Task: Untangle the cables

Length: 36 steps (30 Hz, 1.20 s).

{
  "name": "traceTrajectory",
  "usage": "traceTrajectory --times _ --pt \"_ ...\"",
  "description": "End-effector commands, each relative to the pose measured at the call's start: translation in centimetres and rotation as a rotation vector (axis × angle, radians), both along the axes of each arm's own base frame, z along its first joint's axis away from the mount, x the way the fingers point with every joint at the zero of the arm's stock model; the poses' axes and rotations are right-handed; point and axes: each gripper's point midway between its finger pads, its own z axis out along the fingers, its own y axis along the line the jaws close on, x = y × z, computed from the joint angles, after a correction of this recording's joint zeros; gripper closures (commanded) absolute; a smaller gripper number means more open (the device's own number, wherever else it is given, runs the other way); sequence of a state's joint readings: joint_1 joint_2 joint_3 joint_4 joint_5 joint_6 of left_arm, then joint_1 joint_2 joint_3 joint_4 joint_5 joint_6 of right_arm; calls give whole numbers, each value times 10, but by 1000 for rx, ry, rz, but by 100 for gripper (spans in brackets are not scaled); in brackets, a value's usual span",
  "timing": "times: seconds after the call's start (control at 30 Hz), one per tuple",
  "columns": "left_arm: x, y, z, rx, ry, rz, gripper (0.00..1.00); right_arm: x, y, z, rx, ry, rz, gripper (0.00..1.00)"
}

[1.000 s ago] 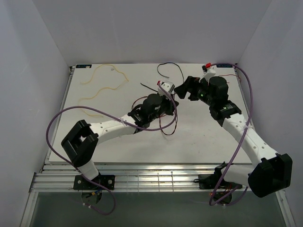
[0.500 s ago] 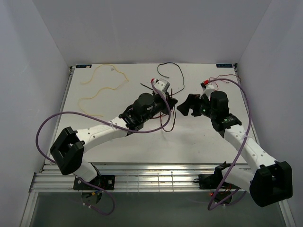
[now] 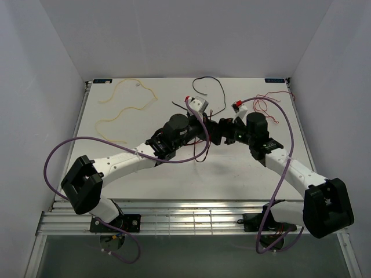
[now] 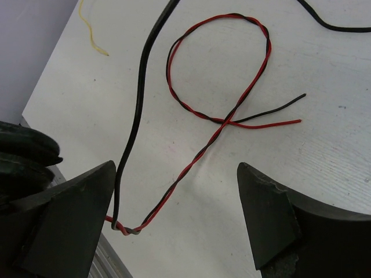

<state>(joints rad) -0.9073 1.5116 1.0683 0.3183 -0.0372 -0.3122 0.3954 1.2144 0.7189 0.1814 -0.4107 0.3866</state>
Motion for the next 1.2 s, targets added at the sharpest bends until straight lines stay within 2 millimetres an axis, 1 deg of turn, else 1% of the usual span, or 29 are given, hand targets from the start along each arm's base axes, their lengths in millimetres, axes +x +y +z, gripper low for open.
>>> traceTrajectory --times 0.0,0.03,0.07,0.1,0.13,0.17,0.23,0.27,0.3,0.37,0.4,0.43,0.47,0.5,0.53,0.57,0.6,0.63,0.67,0.7,0.73,0.8,0.83,0.9,0.93,1.0,1.03,1.13,1.17 --pt "-9 3 26 -47 -35 -21 100 12 11 8 34 -30 -16 10" --pt "-9 3 28 -51 -36 -16 100 12 14 8 53 -20 -18 9" --pt "-6 2 27 -49 -33 -12 100 14 17 8 65 -27 -19 2" --pt "-5 2 28 -50 -34 -4 100 17 17 4 68 -14 -33 7" --pt "-4 0 31 -57 -36 -4 100 18 18 3 69 -15 -37 20" --pt "-3 0 32 -62 -34 -2 100 20 17 2 73 -5 -57 52" --pt "-1 1 38 -70 -41 11 100 24 13 1 73 -8 -96 68" --pt "2 2 41 -70 -51 26 100 25 10 5 75 -20 -115 86" --pt "8 7 44 -68 -63 66 100 28 4 6 64 -31 -152 92" --pt "14 10 56 -72 -89 102 100 33 -3 16 58 -74 -188 92" --pt "18 13 59 -63 -105 124 100 35 -9 28 53 -126 -209 92" --pt "24 18 63 -59 -116 166 100 43 -22 33 19 -150 -285 92" --pt "28 20 76 -63 -142 192 100 48 -34 45 -5 -191 -336 92" --pt "33 25 82 -37 -174 219 100 58 -44 68 -49 -270 -376 92" --pt "41 35 104 -48 -210 290 100 67 -71 78 -108 -295 -496 92" --pt "45 41 118 -43 -245 326 100 72 -85 94 -132 -331 -554 92" --pt "49 49 130 -38 -277 366 100 78 -103 121 -165 -401 -629 92" --pt "56 65 144 -5 -323 446 100 82 -121 137 -178 -435 -683 92" --pt "57 74 172 -31 -364 487 100 82 -133 156 -175 -475 -720 92" --pt "60 83 186 -24 -403 525 100 82 -144 173 -174 -509 -752 92" --pt "64 95 199 15 -458 564 100 83 -163 201 -161 -560 -804 92" --pt "64 115 240 -24 -530 645 100 79 -176 234 -136 -632 -819 92" --pt "67 127 251 7 -574 683 100 76 -190 263 -129 -688 -851 92" --pt "67 140 276 -9 -624 724 100 73 -197 289 -135 -750 -856 92" --pt "65 151 296 -7 -666 754 100 68 -204 315 -141 -808 -871 92" --pt "61 165 324 -31 -714 801 100 67 -208 333 -153 -841 -873 92" --pt "60 172 332 -29 -735 819 100 61 -213 355 -150 -885 -886 92" --pt "53 194 363 -41 -799 885 100 59 -218 376 -168 -936 -889 92" --pt "50 200 371 -52 -816 901 100 56 -221 391 -187 -973 -899 92"
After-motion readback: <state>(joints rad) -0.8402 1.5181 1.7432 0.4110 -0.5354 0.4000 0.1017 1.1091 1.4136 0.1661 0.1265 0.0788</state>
